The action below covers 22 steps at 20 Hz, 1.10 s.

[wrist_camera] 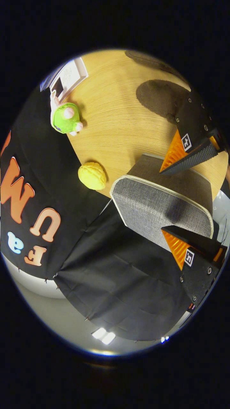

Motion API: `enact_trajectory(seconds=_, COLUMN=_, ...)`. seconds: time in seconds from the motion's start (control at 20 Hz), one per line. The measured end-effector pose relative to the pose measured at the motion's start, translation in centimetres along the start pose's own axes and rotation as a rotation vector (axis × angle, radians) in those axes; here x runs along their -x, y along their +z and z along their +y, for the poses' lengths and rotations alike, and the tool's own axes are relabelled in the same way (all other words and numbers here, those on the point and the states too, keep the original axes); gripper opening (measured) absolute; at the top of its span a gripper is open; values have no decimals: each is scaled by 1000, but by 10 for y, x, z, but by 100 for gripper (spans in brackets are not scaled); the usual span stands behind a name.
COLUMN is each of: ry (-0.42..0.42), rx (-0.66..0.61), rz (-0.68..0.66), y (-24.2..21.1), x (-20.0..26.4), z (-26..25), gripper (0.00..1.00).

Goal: Open the storage box then place both shoes into the box .Put the left shoe in first, then the right shoe, with the right side of both shoes facing outward in a uniform manner.

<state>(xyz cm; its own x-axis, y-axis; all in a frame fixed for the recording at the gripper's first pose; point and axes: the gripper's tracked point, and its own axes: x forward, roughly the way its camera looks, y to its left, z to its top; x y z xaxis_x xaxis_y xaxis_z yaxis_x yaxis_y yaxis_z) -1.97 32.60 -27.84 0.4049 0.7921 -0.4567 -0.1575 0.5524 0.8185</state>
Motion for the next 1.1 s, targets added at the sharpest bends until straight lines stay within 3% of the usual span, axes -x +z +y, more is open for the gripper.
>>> enact_trajectory(seconds=0.3, ry=79, rx=-131, rz=1, y=-5, x=-19, z=5, gripper=86)
enact_trajectory(seconds=0.6, ry=173, rx=-275, rz=9, y=-7, x=-24, z=7, gripper=84)
enact_trajectory(seconds=0.7, ry=144, rx=-262, rz=-16, y=-2, x=-20, z=3, gripper=69)
enact_trajectory(seconds=0.85, ry=75, rx=-134, rz=-82, y=9, x=-5, z=3, gripper=60)
enact_trajectory(seconds=1.1, ry=97, rx=-118, rz=-97, y=30, x=10, z=17, gripper=24)
